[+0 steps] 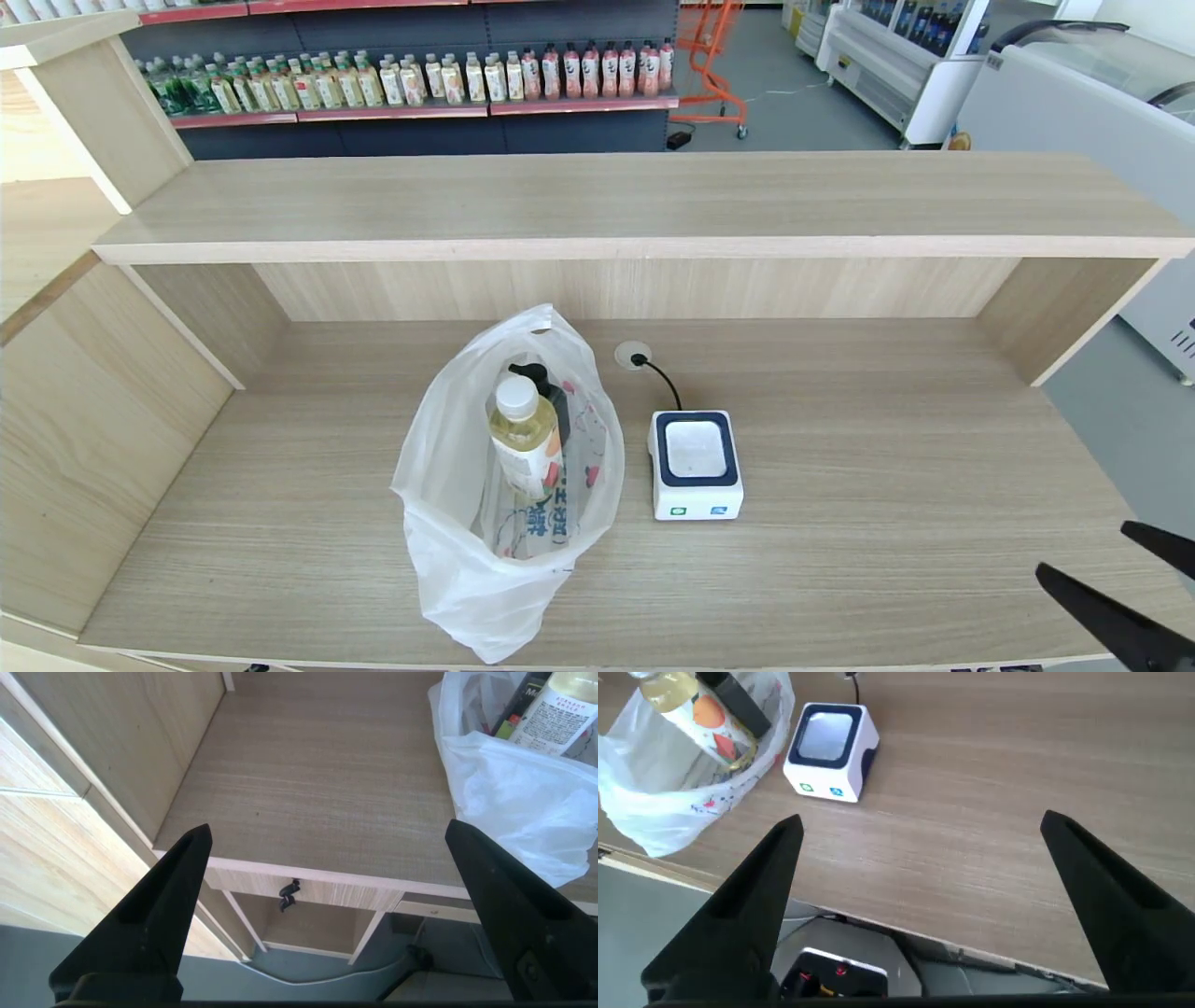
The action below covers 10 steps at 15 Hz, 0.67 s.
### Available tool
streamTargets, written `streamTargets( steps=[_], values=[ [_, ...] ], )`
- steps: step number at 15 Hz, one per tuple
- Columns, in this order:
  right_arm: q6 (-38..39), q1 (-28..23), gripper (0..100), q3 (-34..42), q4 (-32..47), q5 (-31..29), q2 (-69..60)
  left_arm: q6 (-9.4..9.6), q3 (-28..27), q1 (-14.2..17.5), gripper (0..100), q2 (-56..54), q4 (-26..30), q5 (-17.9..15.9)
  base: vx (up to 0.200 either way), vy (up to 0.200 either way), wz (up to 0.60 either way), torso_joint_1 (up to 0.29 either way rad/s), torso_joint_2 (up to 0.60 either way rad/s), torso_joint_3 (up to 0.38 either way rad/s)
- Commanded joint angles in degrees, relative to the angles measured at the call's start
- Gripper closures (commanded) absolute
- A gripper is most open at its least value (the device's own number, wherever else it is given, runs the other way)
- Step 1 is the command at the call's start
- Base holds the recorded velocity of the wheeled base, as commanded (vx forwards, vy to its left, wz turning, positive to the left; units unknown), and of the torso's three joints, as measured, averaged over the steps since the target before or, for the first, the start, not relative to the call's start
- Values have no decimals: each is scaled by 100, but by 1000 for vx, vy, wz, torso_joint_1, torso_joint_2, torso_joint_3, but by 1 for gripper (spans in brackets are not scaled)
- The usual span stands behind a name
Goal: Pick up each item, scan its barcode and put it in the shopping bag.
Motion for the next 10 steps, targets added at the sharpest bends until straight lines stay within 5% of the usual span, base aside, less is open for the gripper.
streamTargets(
  steps=[1,4,5,10],
  values=[
    [-184,-301,0,569,2786,-647,-3847,-11,0,1,0,-1,0,3,0,0,0,0,0,0],
    [-192,-380,0,569,2663,-1623,-3953,-2,0,1,0,-1,0,3,0,0,0,0,0,0],
    [-351,-600,0,569,2839,-1227,-4252,-2,0,1,0,-1,0,3,0,0,0,0,0,0],
    [-333,-582,0,569,2891,-1201,-4313,-2,0,1,0,-1,0,3,0,0,0,0,0,0]
  ],
)
